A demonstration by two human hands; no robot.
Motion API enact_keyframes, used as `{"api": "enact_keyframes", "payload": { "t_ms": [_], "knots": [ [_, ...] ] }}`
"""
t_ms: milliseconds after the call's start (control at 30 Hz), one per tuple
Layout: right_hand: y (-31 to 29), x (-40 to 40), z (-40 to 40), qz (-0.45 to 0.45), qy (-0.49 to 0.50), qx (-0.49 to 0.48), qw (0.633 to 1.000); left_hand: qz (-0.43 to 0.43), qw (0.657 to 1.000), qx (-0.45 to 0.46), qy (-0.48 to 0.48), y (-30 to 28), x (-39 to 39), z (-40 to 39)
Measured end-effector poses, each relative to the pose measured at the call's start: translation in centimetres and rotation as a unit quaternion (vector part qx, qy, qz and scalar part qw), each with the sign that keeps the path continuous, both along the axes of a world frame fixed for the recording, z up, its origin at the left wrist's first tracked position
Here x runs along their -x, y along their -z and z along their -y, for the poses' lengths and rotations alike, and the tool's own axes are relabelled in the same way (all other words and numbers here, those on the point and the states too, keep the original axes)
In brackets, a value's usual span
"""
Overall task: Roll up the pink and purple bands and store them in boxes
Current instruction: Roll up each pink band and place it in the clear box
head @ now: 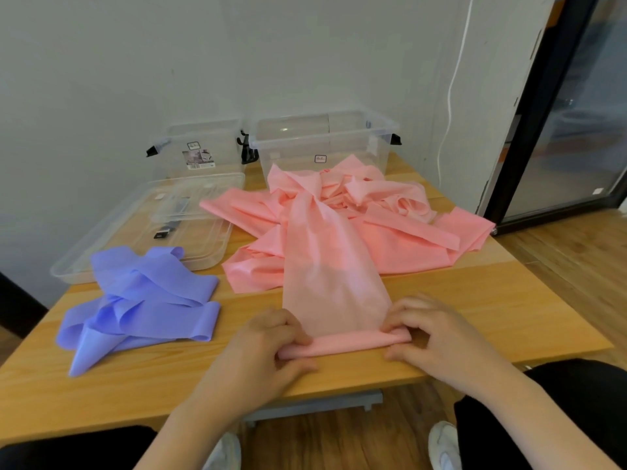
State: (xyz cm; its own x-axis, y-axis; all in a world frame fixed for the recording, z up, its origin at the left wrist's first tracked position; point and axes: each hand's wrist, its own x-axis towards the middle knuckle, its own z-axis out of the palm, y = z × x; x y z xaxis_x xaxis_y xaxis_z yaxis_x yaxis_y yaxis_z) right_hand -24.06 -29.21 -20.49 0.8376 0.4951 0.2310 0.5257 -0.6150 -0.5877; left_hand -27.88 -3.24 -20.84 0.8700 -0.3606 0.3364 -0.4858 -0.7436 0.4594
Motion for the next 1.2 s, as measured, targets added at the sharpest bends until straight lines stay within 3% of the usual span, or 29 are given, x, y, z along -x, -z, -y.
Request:
{"api": "enact_keyframes", "payload": {
  "t_ms": [233,433,533,667,767,867,967,1100,1200],
  "knots": [
    [0.5,0.2,-0.7,0.023,0.057,-0.023,0.998,-0.012,0.997,0.051,-0.053,0.0,0.0,0.7],
    [0.6,0.0,-1.0,0.052,0.063,-0.009,0.997,0.094,0.986,-0.134,0.006,0.1,-0.4,1.7],
    [0.5,0.4,-1.1,0.099,0.037,0.028,0.994,0.032,0.979,-0.198,0.045,0.1,-0.6,0.8],
    [0.6,1.0,-1.0,0.144,0.021,0.084,0.986,-0.076,0.975,-0.193,0.081,-0.2,0.3,0.6],
    [0.4,0.4,-0.9,0.135,0.022,0.078,0.988,-0.117,0.986,-0.104,0.062,-1.6,-0.5,0.9],
    [0.3,-0.6,-0.9,0.109,0.005,0.067,0.992,-0.059,0.986,0.082,-0.135,-3.9,-3.6,1.7],
    [0.6,-1.2,-0.8,0.096,-0.007,0.038,0.995,-0.049,0.946,0.147,-0.286,-5.2,-8.4,1.7],
    [0.7,-1.1,-0.9,0.112,0.010,0.047,0.993,-0.141,0.924,0.161,-0.318,-5.2,-13.1,1.4],
    [0.5,-1.1,-1.2,0.110,-0.008,0.094,0.989,-0.216,0.884,0.243,-0.335,-4.8,-14.9,1.2]
  ]
}}
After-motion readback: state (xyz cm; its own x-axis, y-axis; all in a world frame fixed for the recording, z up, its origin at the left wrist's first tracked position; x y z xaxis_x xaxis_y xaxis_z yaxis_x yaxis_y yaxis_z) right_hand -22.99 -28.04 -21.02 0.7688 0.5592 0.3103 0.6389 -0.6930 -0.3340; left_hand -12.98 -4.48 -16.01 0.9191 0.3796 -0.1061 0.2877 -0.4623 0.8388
